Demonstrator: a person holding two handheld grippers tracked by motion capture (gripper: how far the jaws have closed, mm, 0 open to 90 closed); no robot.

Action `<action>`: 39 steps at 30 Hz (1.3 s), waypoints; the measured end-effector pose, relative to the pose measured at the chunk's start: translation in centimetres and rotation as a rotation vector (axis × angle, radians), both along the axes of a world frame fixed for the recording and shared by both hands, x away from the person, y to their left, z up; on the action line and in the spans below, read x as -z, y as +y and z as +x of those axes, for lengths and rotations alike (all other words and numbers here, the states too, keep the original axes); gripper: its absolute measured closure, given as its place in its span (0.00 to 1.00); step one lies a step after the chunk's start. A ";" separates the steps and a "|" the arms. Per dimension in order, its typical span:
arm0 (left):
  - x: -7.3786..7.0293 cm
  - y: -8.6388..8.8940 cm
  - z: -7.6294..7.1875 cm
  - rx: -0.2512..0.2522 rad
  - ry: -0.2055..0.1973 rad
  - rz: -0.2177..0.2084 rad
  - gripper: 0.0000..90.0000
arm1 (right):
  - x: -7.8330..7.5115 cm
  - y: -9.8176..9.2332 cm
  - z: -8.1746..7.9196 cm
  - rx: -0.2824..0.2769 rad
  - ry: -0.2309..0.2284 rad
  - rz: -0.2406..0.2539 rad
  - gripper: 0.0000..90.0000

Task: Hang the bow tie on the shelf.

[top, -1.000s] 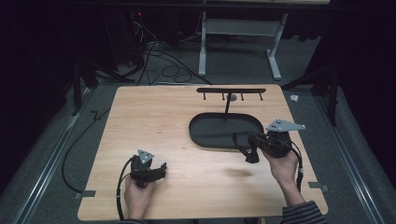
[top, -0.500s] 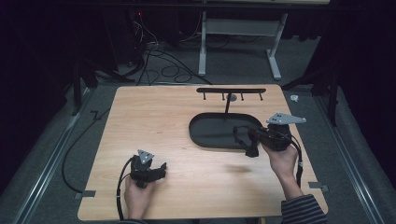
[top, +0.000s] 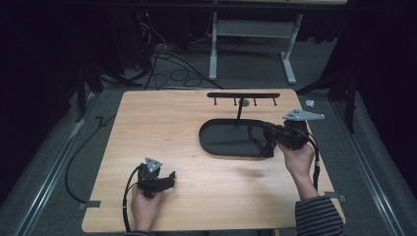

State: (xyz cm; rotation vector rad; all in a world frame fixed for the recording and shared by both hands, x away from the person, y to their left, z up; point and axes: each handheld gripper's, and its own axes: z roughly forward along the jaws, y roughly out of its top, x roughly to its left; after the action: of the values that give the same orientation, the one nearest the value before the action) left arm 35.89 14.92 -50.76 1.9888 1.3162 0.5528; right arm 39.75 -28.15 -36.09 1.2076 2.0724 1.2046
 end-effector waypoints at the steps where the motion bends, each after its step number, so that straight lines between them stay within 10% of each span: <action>1: 0.0 0.0 0.0 0.000 0.000 0.000 0.23 | 0.0 0.0 0.1 0.003 -0.001 0.000 1.00; 39: 0.0 0.0 0.0 0.001 0.001 0.001 0.23 | -2.6 0.3 6.1 0.119 0.000 -0.020 1.00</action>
State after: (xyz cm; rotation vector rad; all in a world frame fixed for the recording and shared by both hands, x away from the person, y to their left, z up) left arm 35.90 14.93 -50.75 1.9905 1.3154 0.5520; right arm 45.85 -27.86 -33.48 1.3025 1.9775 1.1267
